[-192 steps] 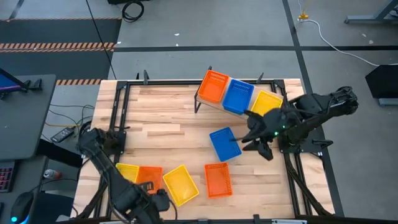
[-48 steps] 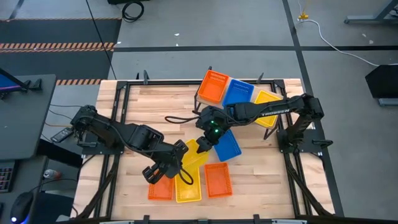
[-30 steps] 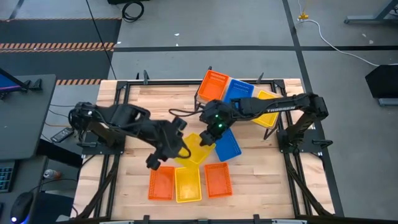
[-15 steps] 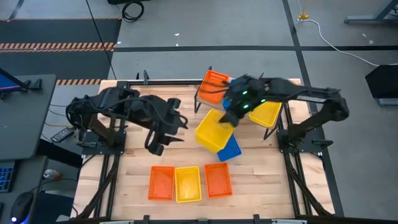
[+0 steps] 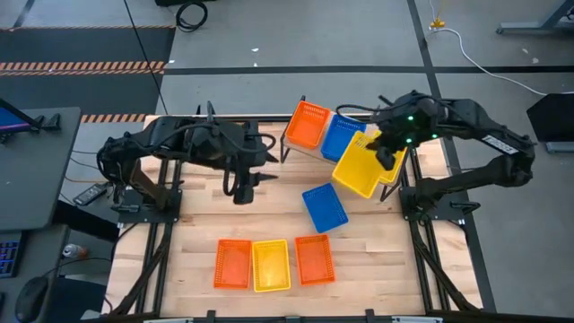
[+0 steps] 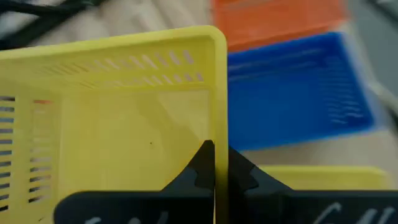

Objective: Stack baskets on shelf by color
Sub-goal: Stack the left yellow basket on the yellow basket on the shelf

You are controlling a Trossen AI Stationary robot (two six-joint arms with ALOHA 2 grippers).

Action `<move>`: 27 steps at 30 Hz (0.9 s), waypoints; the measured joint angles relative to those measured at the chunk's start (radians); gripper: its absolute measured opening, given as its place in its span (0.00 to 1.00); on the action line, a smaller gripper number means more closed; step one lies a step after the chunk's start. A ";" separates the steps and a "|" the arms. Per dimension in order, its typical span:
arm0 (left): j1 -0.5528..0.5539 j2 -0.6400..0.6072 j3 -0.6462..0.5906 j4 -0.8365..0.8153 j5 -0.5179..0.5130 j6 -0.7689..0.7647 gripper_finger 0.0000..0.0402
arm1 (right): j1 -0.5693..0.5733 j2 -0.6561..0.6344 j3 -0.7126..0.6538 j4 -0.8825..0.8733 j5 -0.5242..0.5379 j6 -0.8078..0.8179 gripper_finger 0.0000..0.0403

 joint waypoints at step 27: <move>0.031 0.000 -0.001 0.117 -0.032 0.029 0.43 | -0.312 -0.058 0.000 -0.293 0.237 -0.394 0.02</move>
